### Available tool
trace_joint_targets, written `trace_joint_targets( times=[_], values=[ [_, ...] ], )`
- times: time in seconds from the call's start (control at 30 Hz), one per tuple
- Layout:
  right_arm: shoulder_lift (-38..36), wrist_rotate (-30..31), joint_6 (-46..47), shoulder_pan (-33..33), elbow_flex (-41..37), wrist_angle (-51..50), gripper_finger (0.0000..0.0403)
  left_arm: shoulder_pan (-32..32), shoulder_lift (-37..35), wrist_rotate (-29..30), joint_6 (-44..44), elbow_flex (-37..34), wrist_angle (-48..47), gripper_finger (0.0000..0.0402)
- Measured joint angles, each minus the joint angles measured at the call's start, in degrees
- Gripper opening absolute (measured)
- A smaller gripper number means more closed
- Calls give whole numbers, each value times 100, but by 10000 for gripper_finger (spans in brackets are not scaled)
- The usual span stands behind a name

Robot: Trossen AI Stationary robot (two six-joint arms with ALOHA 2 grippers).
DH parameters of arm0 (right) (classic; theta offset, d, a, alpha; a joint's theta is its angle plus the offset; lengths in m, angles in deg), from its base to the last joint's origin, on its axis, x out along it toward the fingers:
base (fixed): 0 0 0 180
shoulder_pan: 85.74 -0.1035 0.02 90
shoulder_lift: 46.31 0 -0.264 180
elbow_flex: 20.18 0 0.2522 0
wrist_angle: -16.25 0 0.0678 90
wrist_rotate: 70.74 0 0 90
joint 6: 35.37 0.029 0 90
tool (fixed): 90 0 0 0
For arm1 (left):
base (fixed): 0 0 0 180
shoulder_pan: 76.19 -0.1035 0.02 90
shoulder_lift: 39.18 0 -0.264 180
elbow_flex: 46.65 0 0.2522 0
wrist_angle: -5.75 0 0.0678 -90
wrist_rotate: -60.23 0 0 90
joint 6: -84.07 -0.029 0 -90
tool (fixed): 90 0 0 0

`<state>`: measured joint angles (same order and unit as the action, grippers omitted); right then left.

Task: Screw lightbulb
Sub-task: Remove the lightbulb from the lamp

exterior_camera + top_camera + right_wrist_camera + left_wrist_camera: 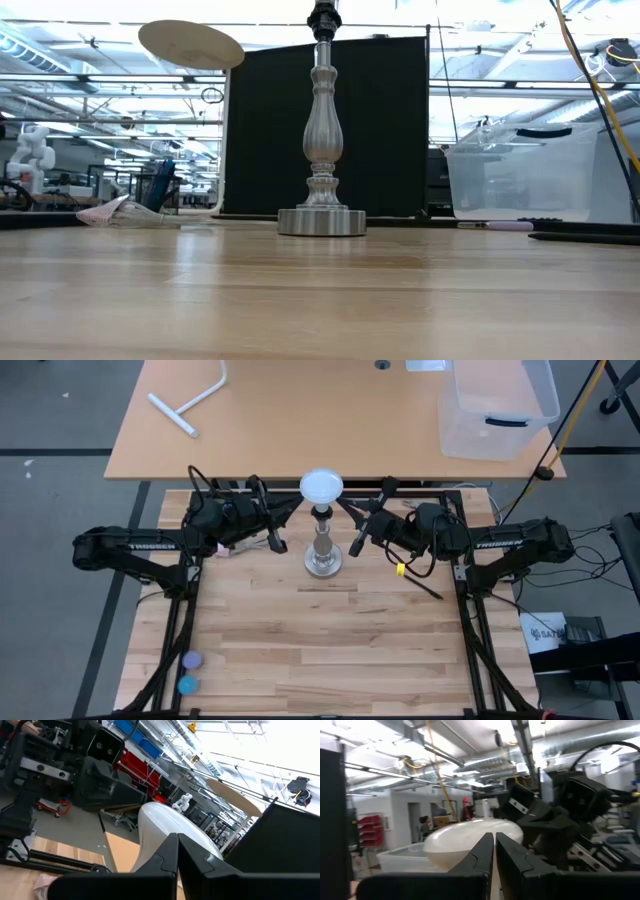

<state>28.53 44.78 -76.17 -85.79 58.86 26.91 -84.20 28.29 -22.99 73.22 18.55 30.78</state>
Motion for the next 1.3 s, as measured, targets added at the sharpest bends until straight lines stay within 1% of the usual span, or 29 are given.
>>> trace_joint_targets(
  times=[0.1,0.17,0.3,0.37,0.47,0.63,0.7,0.93,1.1,1.17,1.3],
  values=[
    [-4,35,14,-4,2,-37,0,0,10,-209,23,0,-58,25],
    [-6,197,65,-4,2,-66,0,0,10,-377,50,0,-80,25],
    [-6,647,68,-4,2,-102,0,14,10,-771,127,0,-116,25],
    [-6,945,28,-4,2,-102,0,51,1,-775,-7,0,-115,25],
    [-6,1369,-89,0,2,-119,0,101,-84,-407,-276,0,-121,25],
    [-4,1354,-198,-90,2,-146,0,69,-150,699,-603,0,-81,25],
    [-6,1338,-241,-146,2,-93,0,3,-150,864,-612,0,-55,25],
    [-6,1317,-451,-326,2,115,0,-297,-148,880,-198,0,-59,25],
    [-4,1241,-466,-244,2,122,0,-321,29,492,-17,107,-111,25],
    [-4,1195,-381,-186,2,116,0,-317,144,389,6,291,-318,25],
    [-18,1251,-355,-140,2,136,0,-321,344,425,9,725,-951,25]
  ],
)
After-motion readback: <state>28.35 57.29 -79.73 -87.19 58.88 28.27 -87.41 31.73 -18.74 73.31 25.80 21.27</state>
